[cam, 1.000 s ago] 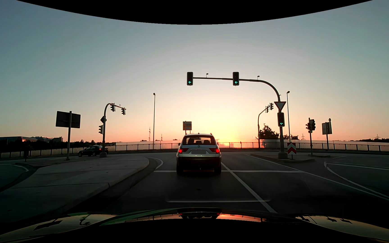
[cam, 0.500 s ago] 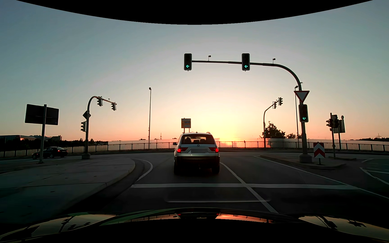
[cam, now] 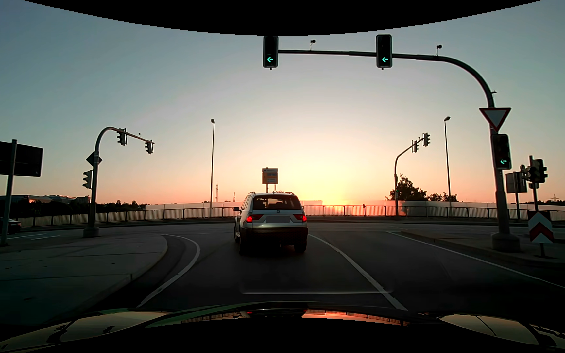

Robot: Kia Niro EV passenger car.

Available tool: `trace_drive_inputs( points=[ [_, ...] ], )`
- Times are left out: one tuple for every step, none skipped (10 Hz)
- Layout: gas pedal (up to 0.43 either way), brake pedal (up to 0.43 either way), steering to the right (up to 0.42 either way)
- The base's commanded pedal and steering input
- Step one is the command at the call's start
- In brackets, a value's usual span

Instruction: Follow the waypoints while adhering to traffic rules and regulations

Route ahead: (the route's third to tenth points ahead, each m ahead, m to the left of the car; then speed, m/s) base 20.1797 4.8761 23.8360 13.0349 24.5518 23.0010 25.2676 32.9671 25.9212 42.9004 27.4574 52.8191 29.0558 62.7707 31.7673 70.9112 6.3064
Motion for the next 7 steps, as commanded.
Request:
trace_drive_inputs(
  points=[
    [0.098, 0.0, -0.01],
    [0.098, 0.0, -0.014],
    [0.098, 0.0, -0.026],
    [0.098, 0.0, -0.038],
    [0.098, 0.0, -0.047],
    [0.098, 0.0, -0.061],
    [0.098, 0.0, -0.076]
  ],
)
